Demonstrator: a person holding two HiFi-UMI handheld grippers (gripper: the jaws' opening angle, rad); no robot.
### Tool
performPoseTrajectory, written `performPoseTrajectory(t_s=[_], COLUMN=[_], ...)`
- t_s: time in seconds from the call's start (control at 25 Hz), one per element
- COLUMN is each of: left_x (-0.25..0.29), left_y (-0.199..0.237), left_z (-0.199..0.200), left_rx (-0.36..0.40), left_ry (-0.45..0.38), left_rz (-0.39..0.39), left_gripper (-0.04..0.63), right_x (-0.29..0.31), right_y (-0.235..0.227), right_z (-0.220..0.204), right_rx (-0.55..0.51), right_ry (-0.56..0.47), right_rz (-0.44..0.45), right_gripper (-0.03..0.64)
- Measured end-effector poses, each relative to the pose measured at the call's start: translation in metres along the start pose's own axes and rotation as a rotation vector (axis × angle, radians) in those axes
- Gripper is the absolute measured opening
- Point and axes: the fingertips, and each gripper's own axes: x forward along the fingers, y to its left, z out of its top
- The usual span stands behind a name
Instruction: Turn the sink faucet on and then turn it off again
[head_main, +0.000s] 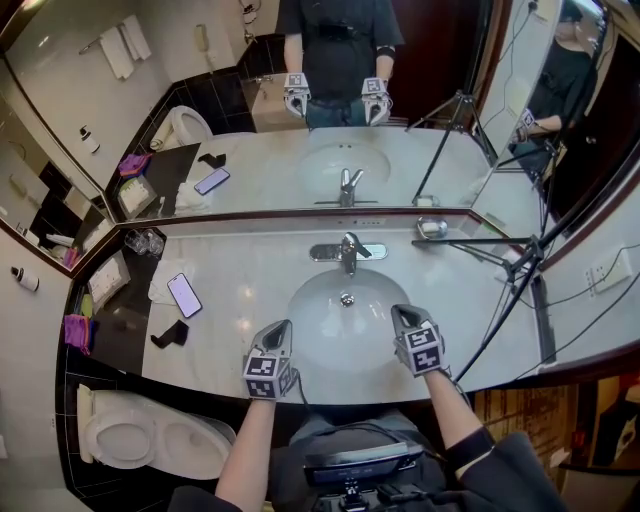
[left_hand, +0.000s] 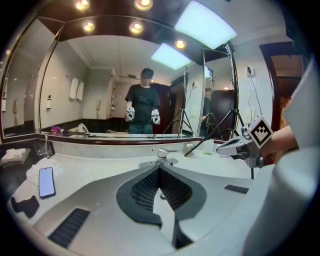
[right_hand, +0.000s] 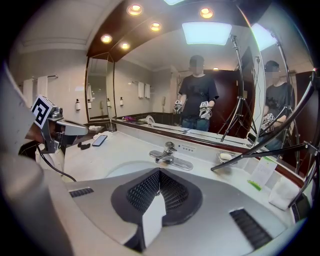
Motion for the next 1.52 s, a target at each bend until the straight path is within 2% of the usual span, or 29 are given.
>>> performPoseTrajectory(t_s=[0.32, 0.52, 0.56, 0.64, 0.88, 1.08, 1.16, 1.36, 1.52], left_x=[0.004, 0.015, 0.020, 0.031, 0.085, 0.138, 0.156, 0.200, 0.233], left_y=[0.001, -0.007, -0.011, -0.017, -0.040, -0.052, -0.055, -0.065, -0.076], left_z=[0.000, 0.004, 0.005, 0.006, 0.010, 0.005, 0.008, 0.022, 0.018], left_rx=[0.015, 0.091, 0.105, 0.138, 0.302, 0.436, 0.505, 0.667, 0.771], left_ry=[-0.005, 0.018, 0.025, 0.032, 0.052, 0.081, 0.090, 0.083, 0.096], left_rz=[0.006, 0.004, -0.007, -0.028, -0.117, -0.148, -0.154, -0.156, -0.194], left_gripper=[0.002, 0.002, 0.036, 0.053, 0.145, 0.222, 0.222, 0.290, 0.291], right_x=[0.002, 0.006, 0.007, 0.011, 0.034, 0.058, 0.067, 0.086, 0.094], right_y=[-0.002, -0.006, -0.007, -0.008, -0.013, -0.023, -0.028, -0.037, -0.037], right_z=[0.000, -0.002, -0.003, -0.004, -0.009, -0.007, -0.007, -0.012, -0.025], right_rx=[0.005, 0.017, 0.021, 0.026, 0.037, 0.044, 0.050, 0.062, 0.077], right_ry=[-0.001, 0.009, 0.010, 0.012, 0.029, 0.031, 0.033, 0.042, 0.063], right_rz=[0.003, 0.004, 0.005, 0.008, 0.021, 0.027, 0.025, 0.019, 0.025], right_gripper=[0.022, 0.022, 0.023, 0.023, 0.021, 0.022, 0.023, 0.021, 0.023])
